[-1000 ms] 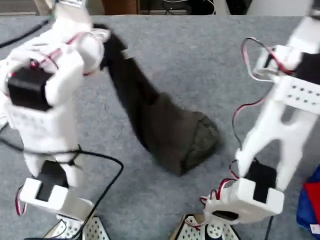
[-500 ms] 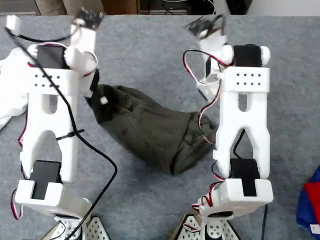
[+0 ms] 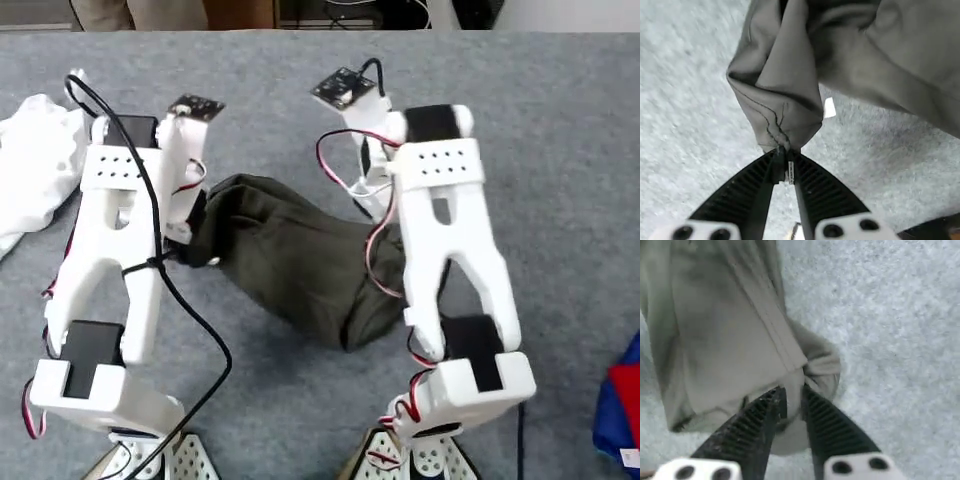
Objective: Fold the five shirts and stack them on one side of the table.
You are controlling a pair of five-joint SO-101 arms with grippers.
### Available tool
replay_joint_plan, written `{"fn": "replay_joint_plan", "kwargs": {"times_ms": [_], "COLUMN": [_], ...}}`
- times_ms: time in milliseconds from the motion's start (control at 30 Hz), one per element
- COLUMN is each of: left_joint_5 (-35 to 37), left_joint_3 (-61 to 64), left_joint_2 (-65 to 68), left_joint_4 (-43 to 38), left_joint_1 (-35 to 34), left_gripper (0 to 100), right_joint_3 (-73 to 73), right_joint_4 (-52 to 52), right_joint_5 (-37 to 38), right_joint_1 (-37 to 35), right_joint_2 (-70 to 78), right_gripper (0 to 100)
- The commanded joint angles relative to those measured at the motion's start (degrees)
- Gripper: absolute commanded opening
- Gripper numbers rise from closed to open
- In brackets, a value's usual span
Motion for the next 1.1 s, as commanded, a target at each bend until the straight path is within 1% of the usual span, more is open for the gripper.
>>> {"fn": "replay_joint_plan", "kwargs": {"times_ms": [0, 100, 200, 300, 600, 767, 1067], "left_joint_5": [4.6, 8.9, 11.4, 11.7, 12.0, 15.4, 15.6], "left_joint_3": [1.8, 3.9, 6.2, 8.2, 10.4, 12.9, 13.9], "left_joint_2": [-0.9, -1.0, -1.0, -1.0, -1.0, -1.0, -1.0], "left_joint_4": [-2.5, -5.5, -8.4, -10.7, -11.1, -16.4, -18.4], "left_joint_1": [-0.7, -0.4, 0.6, 1.3, 1.0, 0.8, 1.2], "left_gripper": [2, 2, 2, 2, 2, 2, 2], "right_joint_3": [-0.3, -0.4, -0.4, -1.3, -1.9, -1.5, -1.4], "right_joint_4": [-1.5, -1.5, -1.3, -1.1, -1.9, -1.9, -1.9], "right_joint_5": [-5.0, -8.6, -9.8, -9.8, -9.6, -9.8, -10.1], "right_joint_1": [-1.8, -1.5, -1.5, -1.5, 2.9, 2.4, 2.3], "right_joint_2": [1.9, 5.4, 7.7, 8.6, 13.1, 13.7, 13.8], "right_gripper": [11.0, 11.1, 11.1, 11.1, 11.2, 11.2, 11.3]}}
